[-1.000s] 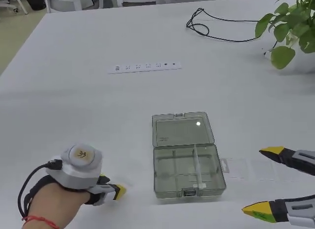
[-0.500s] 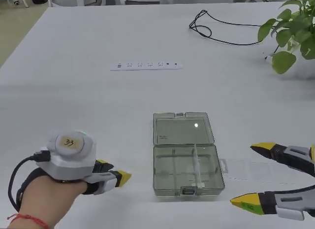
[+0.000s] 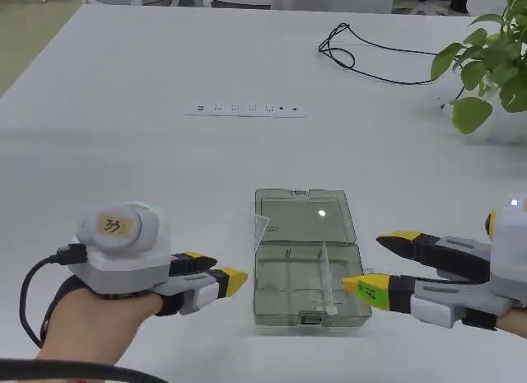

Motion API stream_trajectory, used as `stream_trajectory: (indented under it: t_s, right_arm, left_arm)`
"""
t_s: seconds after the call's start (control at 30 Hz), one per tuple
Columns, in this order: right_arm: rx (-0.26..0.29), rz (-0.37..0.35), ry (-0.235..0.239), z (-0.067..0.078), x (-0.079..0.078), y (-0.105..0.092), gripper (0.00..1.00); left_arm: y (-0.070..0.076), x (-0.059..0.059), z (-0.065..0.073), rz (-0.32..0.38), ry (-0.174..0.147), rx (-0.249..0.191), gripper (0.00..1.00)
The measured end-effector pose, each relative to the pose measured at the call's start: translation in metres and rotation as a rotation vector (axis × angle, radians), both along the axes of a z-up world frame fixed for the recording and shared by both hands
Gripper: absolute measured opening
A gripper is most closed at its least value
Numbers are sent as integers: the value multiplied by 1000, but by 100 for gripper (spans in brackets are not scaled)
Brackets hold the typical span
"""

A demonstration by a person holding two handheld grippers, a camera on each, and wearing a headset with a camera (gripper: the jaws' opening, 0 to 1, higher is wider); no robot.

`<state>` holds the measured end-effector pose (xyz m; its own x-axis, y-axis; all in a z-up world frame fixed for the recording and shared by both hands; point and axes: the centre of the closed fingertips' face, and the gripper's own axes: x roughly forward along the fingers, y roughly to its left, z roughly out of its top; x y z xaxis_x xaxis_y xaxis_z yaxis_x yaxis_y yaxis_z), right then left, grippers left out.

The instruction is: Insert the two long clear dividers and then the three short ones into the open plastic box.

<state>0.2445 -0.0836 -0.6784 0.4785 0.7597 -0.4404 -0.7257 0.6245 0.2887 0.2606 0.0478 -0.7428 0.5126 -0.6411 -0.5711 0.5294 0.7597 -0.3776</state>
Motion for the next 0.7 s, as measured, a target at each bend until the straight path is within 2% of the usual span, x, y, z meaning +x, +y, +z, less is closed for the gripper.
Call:
stream_trajectory:
  t_s: [0.17,0.33,0.47,0.7]
  right_arm:
    - [40,-34,35,4,3,18,46]
    - [98,-83,93,3,8,30,35]
    - [102,-107,117,-1,11,39,30]
    - [109,-138,170,-10,13,49,23]
  left_arm:
    - [-17,0,16,-12,-31,-69,30]
    - [-33,-2,24,-42,-52,-105,30]
    - [-45,-4,30,-62,-64,-130,30]
    - [-55,-7,35,-86,-75,-152,30]
